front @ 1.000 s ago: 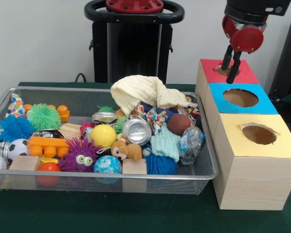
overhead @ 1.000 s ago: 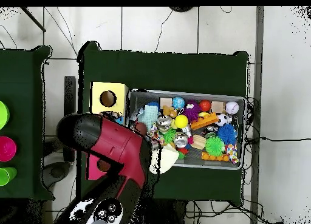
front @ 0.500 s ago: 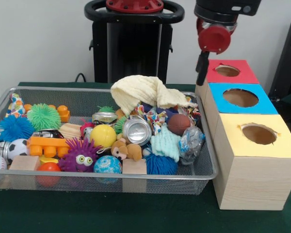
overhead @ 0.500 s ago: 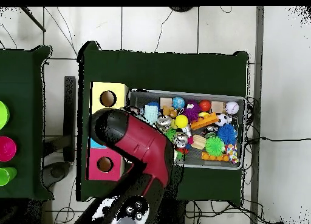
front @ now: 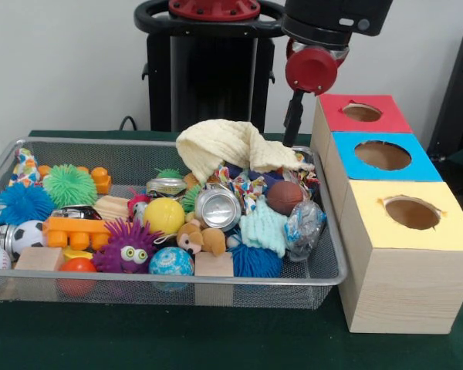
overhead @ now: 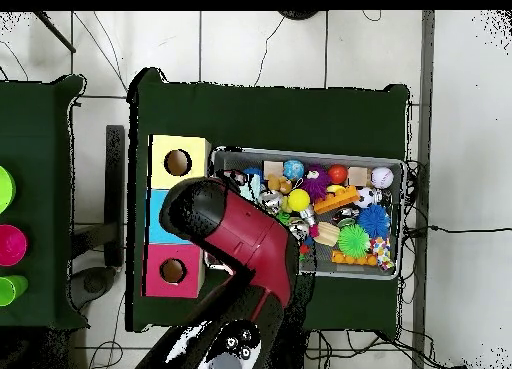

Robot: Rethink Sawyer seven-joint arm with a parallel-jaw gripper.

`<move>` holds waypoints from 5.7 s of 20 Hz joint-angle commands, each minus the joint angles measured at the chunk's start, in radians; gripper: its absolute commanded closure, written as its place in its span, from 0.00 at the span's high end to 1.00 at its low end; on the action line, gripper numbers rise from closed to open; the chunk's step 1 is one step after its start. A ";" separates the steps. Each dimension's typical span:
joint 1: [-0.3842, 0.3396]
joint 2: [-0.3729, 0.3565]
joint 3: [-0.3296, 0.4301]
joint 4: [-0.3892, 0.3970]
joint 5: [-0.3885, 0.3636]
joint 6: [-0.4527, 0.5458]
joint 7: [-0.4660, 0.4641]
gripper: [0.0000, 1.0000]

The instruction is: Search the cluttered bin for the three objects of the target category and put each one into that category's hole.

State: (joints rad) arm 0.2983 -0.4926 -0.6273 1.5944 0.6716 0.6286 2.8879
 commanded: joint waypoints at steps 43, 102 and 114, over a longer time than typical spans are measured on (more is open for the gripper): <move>-0.288 0.039 0.436 0.025 -0.277 -0.273 -0.192 1.00; -0.503 0.118 0.832 -0.106 -0.891 -0.173 -0.165 1.00; -0.392 0.024 0.687 -0.059 -0.818 -0.336 0.123 1.00</move>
State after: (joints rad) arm -0.1473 -0.4606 0.0863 1.5271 -0.1509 0.4212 2.8879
